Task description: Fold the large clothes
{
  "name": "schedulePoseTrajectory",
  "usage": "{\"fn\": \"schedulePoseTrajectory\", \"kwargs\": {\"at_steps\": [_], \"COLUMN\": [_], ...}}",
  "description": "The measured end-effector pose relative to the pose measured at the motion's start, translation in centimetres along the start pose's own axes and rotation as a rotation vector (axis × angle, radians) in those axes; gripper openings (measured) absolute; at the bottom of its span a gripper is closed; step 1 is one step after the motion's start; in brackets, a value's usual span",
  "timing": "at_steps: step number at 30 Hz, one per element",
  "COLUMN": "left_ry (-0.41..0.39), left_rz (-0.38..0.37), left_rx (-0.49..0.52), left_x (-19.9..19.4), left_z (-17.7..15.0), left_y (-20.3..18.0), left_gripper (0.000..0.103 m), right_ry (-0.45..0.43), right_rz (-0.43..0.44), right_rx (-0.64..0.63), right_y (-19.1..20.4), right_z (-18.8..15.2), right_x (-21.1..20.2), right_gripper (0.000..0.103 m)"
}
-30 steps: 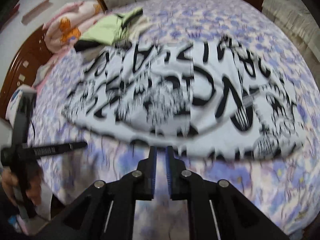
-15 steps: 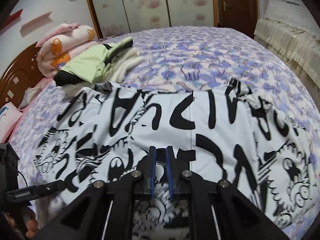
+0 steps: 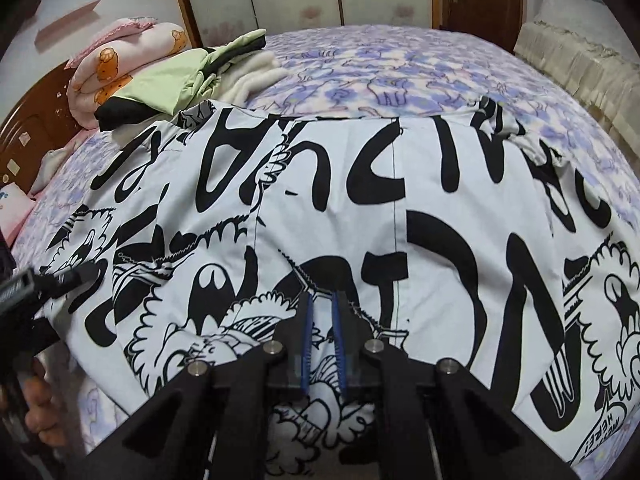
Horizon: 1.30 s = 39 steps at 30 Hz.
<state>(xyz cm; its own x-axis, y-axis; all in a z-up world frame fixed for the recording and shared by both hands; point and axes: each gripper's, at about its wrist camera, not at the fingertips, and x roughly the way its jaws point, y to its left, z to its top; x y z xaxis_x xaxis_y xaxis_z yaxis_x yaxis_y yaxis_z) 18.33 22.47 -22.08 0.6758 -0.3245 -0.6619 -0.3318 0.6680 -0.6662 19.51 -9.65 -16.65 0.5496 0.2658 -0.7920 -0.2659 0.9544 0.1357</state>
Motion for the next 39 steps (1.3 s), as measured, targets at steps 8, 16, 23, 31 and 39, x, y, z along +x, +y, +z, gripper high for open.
{"fn": "schedulePoseTrajectory", "kwargs": {"at_steps": [8, 16, 23, 31, 39], "left_ry": [-0.099, -0.264, -0.259, 0.02, 0.18], "left_rz": [0.205, 0.208, 0.034, -0.106, 0.023], "left_rx": [0.184, 0.785, 1.067, 1.17, 1.254], "left_x": [-0.6, -3.3, -2.5, 7.3, 14.6], "left_z": [0.7, -4.4, -13.0, -22.9, -26.1], "left_y": [-5.5, -23.5, -33.9, -36.9, -35.0], "left_gripper": [0.012, 0.01, 0.01, 0.01, 0.016], "right_ry": [0.082, 0.174, 0.049, 0.007, 0.097], "right_rz": [0.079, 0.19, 0.219, -0.053, -0.087], "right_rx": [0.05, 0.147, 0.326, 0.473, 0.553], "right_y": [-0.9, -2.7, -11.6, -23.1, -24.7], "right_z": [-0.4, 0.2, -0.5, -7.9, -12.7], "right_x": [0.3, 0.4, -8.7, -14.6, -12.8], "right_gripper": [0.01, 0.01, 0.01, 0.01, 0.01]}}
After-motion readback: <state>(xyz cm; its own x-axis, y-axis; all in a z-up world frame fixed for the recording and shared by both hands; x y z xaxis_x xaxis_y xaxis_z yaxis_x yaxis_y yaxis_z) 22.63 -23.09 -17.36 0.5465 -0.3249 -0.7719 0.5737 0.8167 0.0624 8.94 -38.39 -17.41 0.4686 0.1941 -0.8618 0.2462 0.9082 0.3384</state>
